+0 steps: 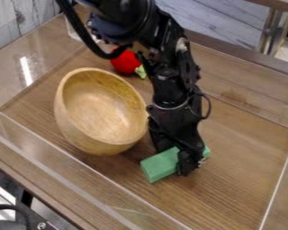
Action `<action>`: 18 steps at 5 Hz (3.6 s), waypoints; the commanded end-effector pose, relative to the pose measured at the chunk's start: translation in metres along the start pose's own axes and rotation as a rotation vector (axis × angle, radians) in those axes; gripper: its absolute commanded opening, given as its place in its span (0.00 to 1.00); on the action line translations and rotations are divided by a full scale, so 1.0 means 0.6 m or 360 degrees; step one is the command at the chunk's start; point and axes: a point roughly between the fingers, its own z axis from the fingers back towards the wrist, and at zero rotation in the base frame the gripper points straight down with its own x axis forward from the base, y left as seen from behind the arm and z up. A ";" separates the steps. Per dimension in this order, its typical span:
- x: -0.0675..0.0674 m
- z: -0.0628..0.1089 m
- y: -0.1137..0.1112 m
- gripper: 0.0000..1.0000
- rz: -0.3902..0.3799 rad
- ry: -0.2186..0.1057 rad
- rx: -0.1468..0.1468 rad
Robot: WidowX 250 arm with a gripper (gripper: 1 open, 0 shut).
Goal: Put the green stick in the brown bowl
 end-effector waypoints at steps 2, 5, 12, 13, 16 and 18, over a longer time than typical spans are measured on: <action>0.002 0.009 0.008 0.00 0.0043 -0.0023 -0.0001; -0.003 0.026 0.009 0.00 0.0082 -0.0020 -0.0011; -0.009 0.065 0.016 0.00 0.0164 -0.0038 -0.0002; -0.010 0.066 0.018 0.00 0.0170 -0.0038 -0.0001; -0.012 0.073 0.022 0.00 0.0193 -0.0041 0.0002; -0.013 0.080 0.026 0.00 0.0214 -0.0048 0.0007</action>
